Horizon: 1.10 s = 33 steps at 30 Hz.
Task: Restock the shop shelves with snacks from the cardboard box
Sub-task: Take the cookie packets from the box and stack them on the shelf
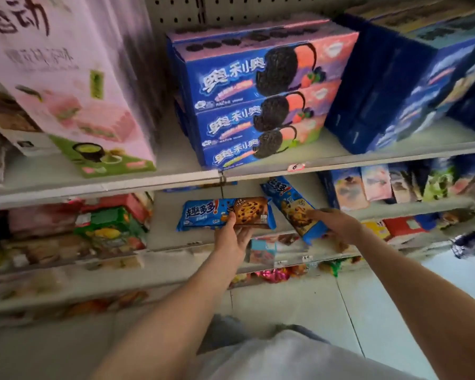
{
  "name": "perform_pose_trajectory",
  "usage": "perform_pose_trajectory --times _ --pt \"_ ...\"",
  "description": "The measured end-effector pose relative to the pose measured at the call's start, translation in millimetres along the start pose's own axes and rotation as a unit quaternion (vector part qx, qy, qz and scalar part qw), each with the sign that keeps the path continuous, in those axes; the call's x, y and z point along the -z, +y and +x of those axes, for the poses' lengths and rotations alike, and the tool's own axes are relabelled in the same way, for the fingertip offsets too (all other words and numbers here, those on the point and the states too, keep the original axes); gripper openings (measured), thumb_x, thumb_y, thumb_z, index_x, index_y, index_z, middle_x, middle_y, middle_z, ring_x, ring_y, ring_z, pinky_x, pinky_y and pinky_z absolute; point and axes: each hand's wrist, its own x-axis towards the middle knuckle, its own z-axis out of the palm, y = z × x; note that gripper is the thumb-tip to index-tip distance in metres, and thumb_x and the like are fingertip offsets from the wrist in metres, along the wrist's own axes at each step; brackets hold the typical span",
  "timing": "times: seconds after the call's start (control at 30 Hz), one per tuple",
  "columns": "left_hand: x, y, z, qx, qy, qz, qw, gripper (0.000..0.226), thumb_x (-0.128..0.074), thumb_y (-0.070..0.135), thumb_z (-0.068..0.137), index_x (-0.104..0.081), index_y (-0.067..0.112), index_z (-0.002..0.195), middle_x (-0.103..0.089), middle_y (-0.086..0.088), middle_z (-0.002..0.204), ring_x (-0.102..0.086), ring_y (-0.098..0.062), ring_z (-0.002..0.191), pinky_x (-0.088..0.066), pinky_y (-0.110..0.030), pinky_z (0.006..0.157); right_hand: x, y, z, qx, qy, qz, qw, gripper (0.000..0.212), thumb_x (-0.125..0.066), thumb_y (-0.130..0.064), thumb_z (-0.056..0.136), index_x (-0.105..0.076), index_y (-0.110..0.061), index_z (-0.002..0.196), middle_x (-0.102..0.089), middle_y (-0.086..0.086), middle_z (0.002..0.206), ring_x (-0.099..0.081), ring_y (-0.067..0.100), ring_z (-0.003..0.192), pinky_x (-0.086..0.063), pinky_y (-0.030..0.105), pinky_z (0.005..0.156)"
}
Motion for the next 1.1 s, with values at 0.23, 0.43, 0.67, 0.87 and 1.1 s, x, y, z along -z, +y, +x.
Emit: perform_pose_trajectory --times 0.23,0.43,0.67,0.87,1.1 --pt "-3.1 -26.5 9.1 -0.049 0.018 -0.053 0.997 0.045 -0.060 0.019 0.091 -0.046 0.002 0.131 -0.055 -0.018 0.130 -0.052 -0.032 0.124 -0.044 -0.045 0.104 21.1 -7.7 49.5 0.069 -0.060 -0.084 0.992 0.017 -0.057 -0.016 0.093 -0.060 -0.001 0.100 -0.060 0.006 0.077 -0.054 0.017 0.068 -0.045 0.021 0.061" --pt "-2.6 -38.5 24.9 -0.079 0.036 -0.065 0.994 0.047 -0.063 0.020 0.089 -0.049 0.003 0.130 -0.060 -0.017 0.126 -0.058 -0.031 0.117 -0.054 -0.039 0.085 17.0 1.9 88.7 0.124 -0.015 -0.199 0.972 0.035 -0.050 -0.023 0.096 -0.062 0.006 0.111 -0.063 0.024 0.110 -0.056 0.028 0.086 -0.040 0.031 0.074" --pt "-10.0 -39.8 41.8 -0.096 0.015 -0.060 0.993 0.045 -0.063 0.019 0.089 -0.050 0.004 0.130 -0.063 -0.016 0.123 -0.061 -0.029 0.113 -0.054 -0.038 0.083 2.3 -9.3 92.2 0.267 0.164 -0.407 0.858 0.037 -0.046 -0.023 0.093 -0.052 -0.004 0.125 -0.052 0.021 0.127 -0.043 0.038 0.119 -0.037 0.038 0.095" --pt "-11.7 -25.6 45.8 -0.108 -0.019 -0.023 0.994 0.029 -0.059 0.016 0.092 -0.053 0.001 0.116 -0.063 -0.016 0.108 -0.055 -0.030 0.121 -0.048 -0.040 0.090 -55.4 -48.1 68.1 0.215 -0.105 -0.082 0.968 0.027 -0.050 -0.039 0.095 -0.061 -0.015 0.097 -0.063 0.014 0.112 -0.056 0.026 0.098 -0.043 0.034 0.083" --pt "6.3 26.0 55.5 -0.079 -0.037 0.166 0.982 0.016 -0.056 0.017 0.094 -0.050 0.004 0.101 -0.061 -0.019 0.096 -0.062 -0.030 0.095 -0.050 -0.041 0.089 -85.1 -57.6 91.5 0.202 -0.210 -0.015 0.956 0.023 -0.057 -0.031 0.092 -0.059 -0.010 0.102 -0.067 0.010 0.102 -0.065 0.022 0.092 -0.054 0.029 0.078"
